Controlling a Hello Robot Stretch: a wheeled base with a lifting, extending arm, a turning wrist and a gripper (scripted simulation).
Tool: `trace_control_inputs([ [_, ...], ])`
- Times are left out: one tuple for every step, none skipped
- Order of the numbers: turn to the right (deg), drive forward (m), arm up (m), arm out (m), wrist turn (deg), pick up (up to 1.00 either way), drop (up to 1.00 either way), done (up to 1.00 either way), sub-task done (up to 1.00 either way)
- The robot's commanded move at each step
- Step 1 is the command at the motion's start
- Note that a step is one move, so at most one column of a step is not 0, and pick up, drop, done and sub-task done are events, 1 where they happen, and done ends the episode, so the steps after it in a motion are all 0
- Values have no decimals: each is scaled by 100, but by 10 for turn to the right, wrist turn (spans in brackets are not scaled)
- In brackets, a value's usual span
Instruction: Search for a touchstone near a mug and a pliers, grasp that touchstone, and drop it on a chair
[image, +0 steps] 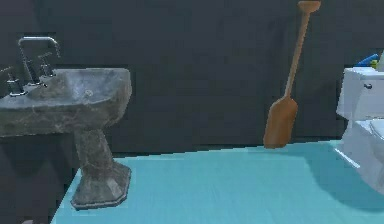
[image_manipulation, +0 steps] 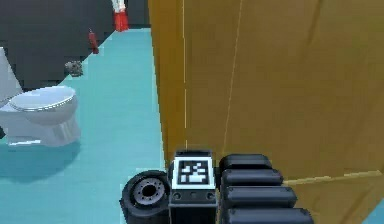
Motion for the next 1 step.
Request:
trace_control_inputs([
  [-150,0,0,0,0,0,0,0,0],
])
